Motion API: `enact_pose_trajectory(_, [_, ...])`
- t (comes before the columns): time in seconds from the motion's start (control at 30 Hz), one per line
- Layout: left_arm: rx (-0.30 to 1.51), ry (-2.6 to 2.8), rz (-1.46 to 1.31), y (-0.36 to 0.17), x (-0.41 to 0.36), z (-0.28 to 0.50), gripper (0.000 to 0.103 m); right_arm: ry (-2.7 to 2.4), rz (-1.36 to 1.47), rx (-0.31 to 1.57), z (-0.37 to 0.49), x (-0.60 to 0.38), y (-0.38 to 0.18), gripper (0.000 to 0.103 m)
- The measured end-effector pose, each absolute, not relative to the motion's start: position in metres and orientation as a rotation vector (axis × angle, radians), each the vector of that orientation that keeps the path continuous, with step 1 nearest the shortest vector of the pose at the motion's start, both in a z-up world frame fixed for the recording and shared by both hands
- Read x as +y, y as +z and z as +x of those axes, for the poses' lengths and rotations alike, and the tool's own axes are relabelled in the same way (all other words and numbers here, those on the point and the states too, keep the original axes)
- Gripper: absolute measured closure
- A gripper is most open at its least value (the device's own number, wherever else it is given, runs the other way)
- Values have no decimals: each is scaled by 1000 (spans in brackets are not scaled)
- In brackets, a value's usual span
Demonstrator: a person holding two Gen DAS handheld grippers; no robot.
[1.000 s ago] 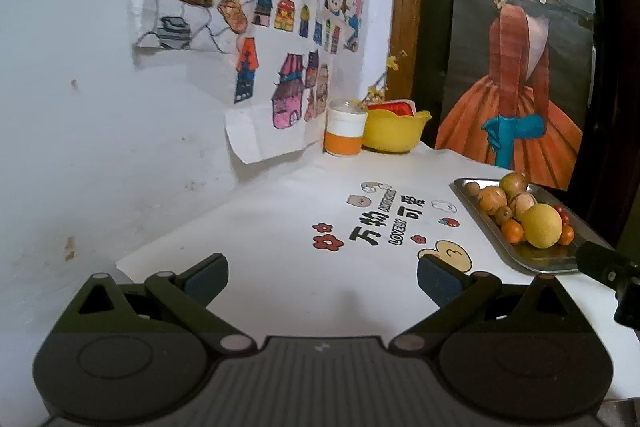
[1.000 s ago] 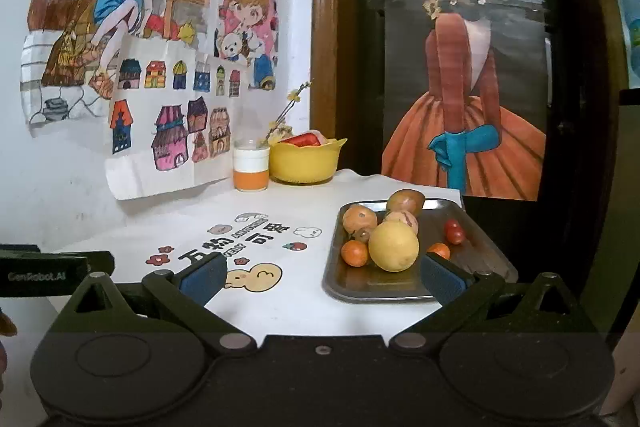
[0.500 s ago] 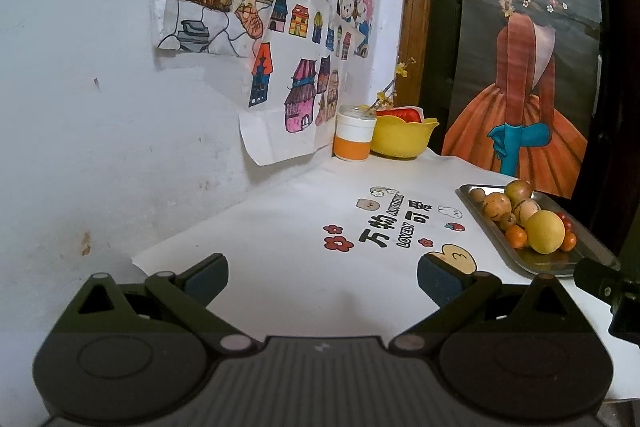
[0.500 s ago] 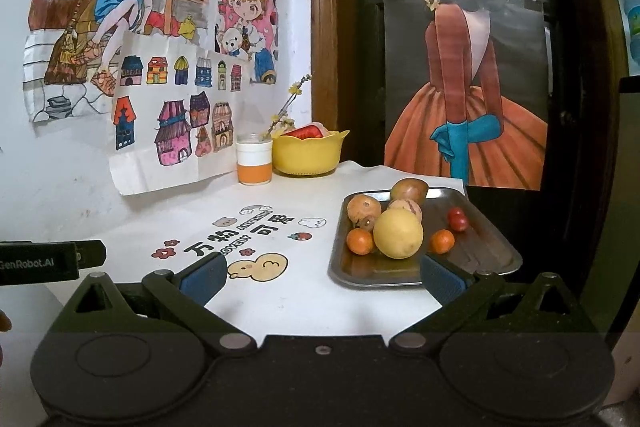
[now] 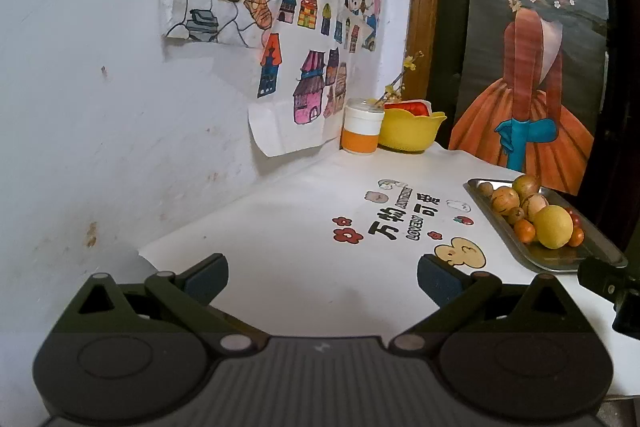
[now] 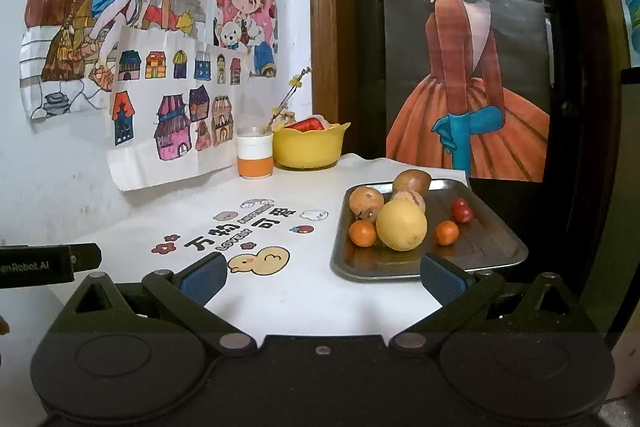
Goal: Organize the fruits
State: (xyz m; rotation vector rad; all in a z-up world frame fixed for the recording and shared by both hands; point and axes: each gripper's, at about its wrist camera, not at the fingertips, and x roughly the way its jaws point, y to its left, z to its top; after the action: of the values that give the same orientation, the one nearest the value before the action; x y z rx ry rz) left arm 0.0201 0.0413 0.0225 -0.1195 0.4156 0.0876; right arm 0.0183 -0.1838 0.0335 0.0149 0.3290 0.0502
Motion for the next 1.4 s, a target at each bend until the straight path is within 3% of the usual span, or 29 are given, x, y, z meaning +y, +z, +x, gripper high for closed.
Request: enact_pose_trajectory(1.4, [469,75,-118,21,37,21,0,57,20,356,17,-185,27,1])
